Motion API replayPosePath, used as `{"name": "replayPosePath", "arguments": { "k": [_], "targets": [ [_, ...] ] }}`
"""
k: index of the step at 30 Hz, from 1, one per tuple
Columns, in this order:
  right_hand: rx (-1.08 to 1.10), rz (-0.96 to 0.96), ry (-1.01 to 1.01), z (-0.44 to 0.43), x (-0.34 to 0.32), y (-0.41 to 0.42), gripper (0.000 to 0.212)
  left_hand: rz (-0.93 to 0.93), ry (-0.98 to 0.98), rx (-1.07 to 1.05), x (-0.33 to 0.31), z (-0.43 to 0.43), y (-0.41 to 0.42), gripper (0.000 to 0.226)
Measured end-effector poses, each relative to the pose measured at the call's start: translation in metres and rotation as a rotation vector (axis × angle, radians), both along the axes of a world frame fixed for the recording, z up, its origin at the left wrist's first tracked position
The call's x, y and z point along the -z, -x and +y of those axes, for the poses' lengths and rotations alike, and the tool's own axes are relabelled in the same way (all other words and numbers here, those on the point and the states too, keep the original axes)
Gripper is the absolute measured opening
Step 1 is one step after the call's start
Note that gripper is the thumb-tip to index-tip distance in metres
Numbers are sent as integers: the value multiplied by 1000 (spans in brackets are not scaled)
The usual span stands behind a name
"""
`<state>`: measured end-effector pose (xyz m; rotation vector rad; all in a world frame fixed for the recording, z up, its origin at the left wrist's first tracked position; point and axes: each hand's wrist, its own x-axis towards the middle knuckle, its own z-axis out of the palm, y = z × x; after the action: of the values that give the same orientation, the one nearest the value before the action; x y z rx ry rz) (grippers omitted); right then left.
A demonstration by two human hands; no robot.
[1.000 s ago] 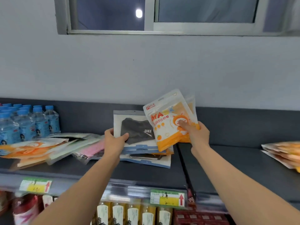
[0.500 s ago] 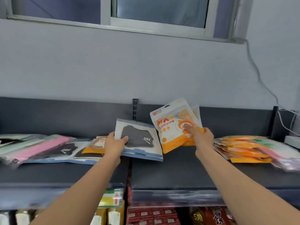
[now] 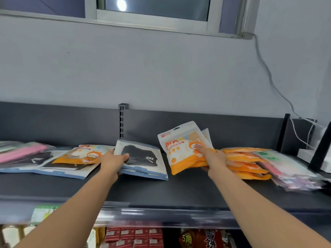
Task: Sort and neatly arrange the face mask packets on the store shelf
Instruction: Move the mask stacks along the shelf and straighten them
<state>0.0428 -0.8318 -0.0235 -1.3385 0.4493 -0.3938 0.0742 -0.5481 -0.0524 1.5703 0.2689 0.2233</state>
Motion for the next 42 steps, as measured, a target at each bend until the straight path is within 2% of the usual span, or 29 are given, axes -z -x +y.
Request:
{"name": "replayPosePath", "arguments": {
  "k": [3,5,9,12,16,21,26,31,37,42],
  "targets": [
    [-12,49,-19,-3,4,-2,69,9,-86,2,1,-1,-2,35],
    [-13,77,-32,-3,5,-3,65,18,-183,-4,2,0,-5,39],
    [-21,156,-51,-6,4,-5,52,73,-481,-20,3,2,-8,63],
    [-12,184,-60,-10,6,-10,45,91,-671,-8,2,4,-15,59],
    [66,212,-61,-12,14,-14,52,157,-874,28,3,8,-23,56],
    [158,230,-30,-11,24,-22,59,154,-873,96,5,8,-29,58],
    [242,169,-85,-1,20,-15,45,145,-869,141,5,8,-26,62],
    [339,113,62,4,26,-5,48,100,-833,167,5,6,-19,58],
    [284,91,126,11,29,7,50,44,-768,203,7,3,-6,58],
    [233,97,211,12,31,17,53,9,-793,171,9,4,7,54]
  ]
}}
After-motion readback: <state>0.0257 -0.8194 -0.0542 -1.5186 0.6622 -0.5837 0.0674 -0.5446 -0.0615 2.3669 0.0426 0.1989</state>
